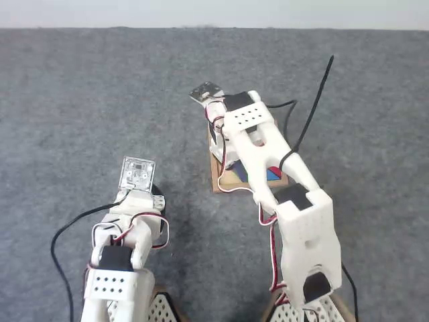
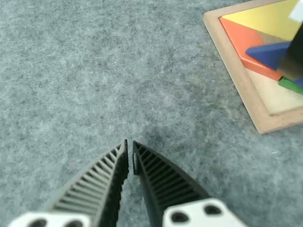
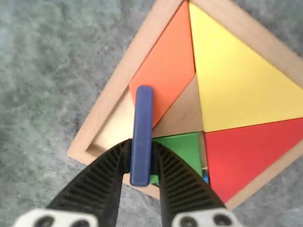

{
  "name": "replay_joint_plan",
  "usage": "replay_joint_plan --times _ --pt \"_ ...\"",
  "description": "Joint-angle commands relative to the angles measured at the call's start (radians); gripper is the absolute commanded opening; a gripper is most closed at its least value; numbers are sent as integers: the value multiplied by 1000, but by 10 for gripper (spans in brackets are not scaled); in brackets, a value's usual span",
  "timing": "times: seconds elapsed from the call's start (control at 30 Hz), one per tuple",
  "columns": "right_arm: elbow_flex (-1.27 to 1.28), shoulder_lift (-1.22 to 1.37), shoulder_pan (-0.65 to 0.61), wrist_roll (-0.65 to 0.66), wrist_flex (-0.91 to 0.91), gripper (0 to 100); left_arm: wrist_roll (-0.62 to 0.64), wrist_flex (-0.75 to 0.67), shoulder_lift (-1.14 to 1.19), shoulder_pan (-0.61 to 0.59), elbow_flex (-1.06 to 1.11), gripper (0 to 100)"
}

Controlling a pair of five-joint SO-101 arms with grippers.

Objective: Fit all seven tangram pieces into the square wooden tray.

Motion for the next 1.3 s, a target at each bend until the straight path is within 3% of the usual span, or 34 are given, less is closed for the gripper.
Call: replay_joint_plan --times 0.0,0.33,1.27 --pt "-58 10 -12 20 12 10 8 2 -12 -5 -8 15" --pt "-61 21 -8 57 18 129 8 2 -12 -5 -8 15" --pt "-75 -64 -90 80 125 130 8 2 -12 -5 -8 15"
